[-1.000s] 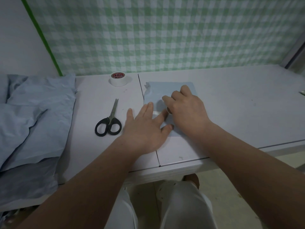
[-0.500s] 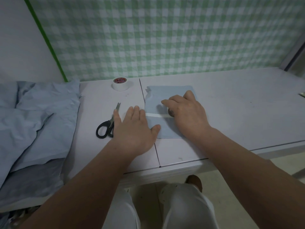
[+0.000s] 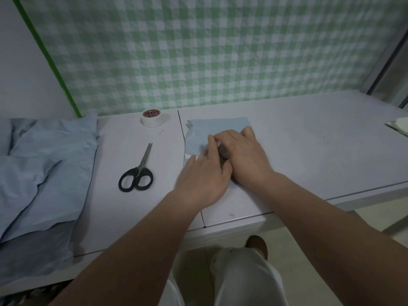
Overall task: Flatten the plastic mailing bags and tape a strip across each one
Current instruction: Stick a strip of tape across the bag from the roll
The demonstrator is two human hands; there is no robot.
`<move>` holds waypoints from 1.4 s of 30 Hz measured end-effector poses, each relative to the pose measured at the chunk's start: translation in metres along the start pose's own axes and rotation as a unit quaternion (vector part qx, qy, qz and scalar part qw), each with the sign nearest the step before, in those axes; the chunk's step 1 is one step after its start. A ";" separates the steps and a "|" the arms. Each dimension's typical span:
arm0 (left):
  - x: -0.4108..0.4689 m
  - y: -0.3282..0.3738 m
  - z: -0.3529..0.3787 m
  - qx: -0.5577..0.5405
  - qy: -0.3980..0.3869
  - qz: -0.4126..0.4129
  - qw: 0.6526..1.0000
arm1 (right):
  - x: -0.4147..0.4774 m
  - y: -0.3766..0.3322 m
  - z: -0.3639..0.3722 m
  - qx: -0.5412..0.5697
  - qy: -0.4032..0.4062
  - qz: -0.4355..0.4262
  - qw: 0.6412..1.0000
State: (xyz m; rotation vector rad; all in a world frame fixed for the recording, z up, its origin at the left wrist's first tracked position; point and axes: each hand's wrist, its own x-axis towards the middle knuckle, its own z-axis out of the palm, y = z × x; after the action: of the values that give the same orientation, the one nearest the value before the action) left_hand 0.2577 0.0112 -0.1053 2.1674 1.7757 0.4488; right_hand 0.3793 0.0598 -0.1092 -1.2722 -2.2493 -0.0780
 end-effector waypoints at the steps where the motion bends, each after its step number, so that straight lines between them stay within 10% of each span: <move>1: 0.000 -0.001 0.001 0.021 -0.006 0.000 1.000 | -0.001 0.000 -0.002 0.014 -0.012 0.018 1.000; 7: 0.001 -0.001 0.004 0.103 -0.047 -0.012 0.994 | -0.007 0.005 -0.011 0.122 -0.014 0.124 0.985; 26: 0.003 -0.003 0.008 0.156 -0.033 -0.014 0.987 | -0.012 0.005 -0.019 -0.001 0.046 0.212 0.976; 42: 0.004 -0.006 0.011 0.156 -0.019 -0.007 0.988 | -0.008 0.003 -0.025 -0.131 -0.012 0.169 0.977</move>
State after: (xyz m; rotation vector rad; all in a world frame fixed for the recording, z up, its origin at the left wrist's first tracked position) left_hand 0.2578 0.0159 -0.1171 2.3459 1.9482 0.1308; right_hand 0.3958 0.0475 -0.0928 -1.7873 -2.0593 -0.2388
